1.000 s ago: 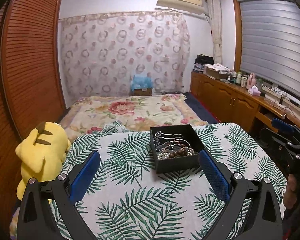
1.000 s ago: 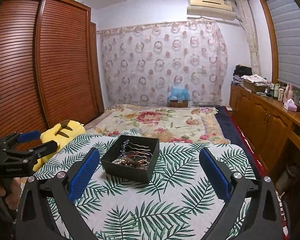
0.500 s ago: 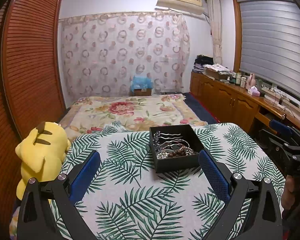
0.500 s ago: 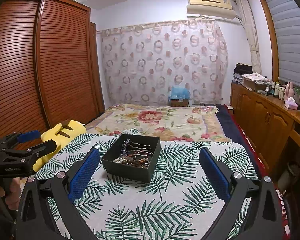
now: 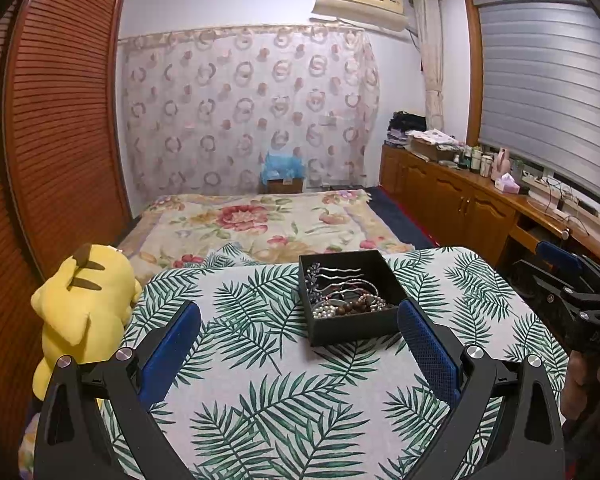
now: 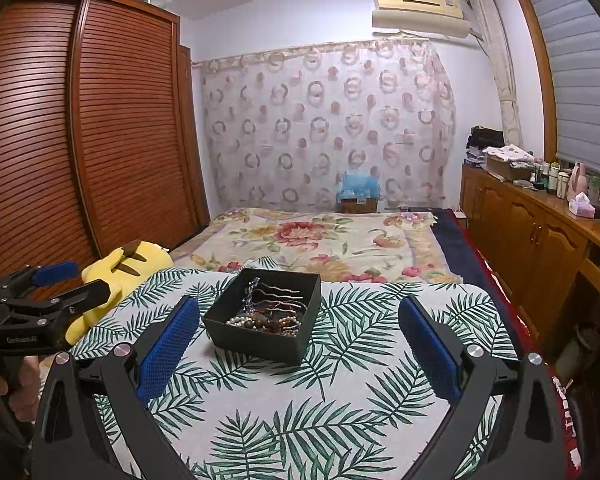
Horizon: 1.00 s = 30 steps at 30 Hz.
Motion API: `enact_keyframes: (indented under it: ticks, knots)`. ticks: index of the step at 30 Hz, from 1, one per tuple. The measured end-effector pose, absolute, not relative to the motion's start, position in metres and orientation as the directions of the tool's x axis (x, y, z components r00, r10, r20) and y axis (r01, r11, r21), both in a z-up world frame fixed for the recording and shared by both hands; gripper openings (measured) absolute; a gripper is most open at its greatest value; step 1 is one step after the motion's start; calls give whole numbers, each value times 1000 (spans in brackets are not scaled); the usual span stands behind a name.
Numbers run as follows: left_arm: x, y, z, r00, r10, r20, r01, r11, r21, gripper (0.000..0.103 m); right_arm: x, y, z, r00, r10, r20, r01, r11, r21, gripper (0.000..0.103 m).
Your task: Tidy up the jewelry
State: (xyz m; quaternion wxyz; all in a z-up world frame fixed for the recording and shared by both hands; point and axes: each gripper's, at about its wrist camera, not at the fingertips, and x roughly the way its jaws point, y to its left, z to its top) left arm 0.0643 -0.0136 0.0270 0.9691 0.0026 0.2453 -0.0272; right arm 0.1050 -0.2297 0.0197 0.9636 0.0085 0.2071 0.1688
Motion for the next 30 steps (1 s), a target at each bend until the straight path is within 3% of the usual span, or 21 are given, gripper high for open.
enact_keyframes:
  ticks: [30]
  knots:
    - [62,-15,27,879,-52,-475,55,998,-8,95,106,-227,14,854,332,-400,-323,942,93,100]
